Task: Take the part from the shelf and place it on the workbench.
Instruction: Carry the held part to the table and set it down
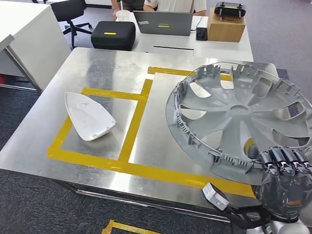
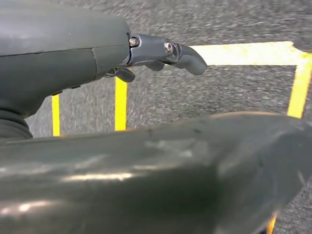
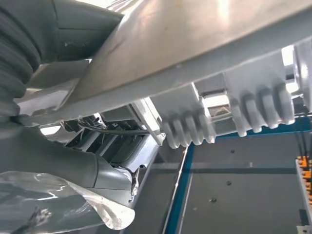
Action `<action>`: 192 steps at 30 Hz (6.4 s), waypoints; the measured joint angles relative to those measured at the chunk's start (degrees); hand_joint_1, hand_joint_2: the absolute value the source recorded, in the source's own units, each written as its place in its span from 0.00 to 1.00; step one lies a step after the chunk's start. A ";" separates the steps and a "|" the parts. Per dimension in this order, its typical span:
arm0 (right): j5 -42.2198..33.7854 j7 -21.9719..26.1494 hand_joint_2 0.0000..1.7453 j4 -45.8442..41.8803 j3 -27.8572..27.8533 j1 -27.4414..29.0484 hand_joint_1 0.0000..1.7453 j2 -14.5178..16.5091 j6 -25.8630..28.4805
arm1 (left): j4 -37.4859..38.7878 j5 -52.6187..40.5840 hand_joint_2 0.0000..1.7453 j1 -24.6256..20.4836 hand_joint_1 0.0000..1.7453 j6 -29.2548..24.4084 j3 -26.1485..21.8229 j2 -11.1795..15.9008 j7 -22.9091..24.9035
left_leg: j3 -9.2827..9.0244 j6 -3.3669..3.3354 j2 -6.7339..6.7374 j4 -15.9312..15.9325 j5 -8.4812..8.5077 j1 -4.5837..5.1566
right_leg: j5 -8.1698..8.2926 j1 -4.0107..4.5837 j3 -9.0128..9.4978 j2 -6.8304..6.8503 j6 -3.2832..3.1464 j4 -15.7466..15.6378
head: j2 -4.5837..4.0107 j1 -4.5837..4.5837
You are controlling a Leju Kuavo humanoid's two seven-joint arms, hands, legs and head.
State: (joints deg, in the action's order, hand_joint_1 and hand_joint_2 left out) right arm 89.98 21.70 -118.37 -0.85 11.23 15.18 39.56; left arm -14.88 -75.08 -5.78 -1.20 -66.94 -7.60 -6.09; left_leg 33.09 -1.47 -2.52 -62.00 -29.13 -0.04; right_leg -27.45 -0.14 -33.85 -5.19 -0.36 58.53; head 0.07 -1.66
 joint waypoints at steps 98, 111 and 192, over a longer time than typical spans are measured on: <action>0.00 -14.17 1.00 33.15 14.06 -15.92 1.00 -23.65 -3.15 | 0.00 -5.29 0.00 -1.05 0.00 0.69 1.99 -0.50 2.42 | -0.58 1.67 2.95 3.88 1.53 -0.17 | -1.35 -1.13 1.42 5.57 2.21 -0.39 | 0.00 0.44; -0.33 -10.05 1.00 33.67 7.61 -16.65 1.00 -19.72 -3.60 | 0.00 -5.82 0.00 -1.09 0.00 0.54 2.63 -0.49 2.81 | -0.49 1.65 2.95 3.77 1.54 -0.16 | -1.28 -1.13 1.41 5.57 2.31 -0.39 | 0.00 0.44; -42.53 -9.32 1.00 33.55 22.22 -31.06 0.00 -10.54 -39.58 | 0.00 -5.37 0.00 -0.52 0.00 -2.17 1.97 -0.34 3.73 | -0.34 1.57 2.98 3.58 1.57 -0.16 | -1.15 -1.14 1.37 5.49 2.49 -0.38 | 0.00 0.44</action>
State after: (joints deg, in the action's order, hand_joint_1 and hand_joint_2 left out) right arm 47.46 12.38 -84.82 21.37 -19.83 4.64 -0.02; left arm -14.88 -80.45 -6.30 -3.37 -64.97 -7.93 -2.37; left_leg 32.75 0.10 0.47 -58.42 -27.56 -0.20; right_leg -28.60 -1.27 -32.48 0.29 2.13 58.15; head 0.07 -1.22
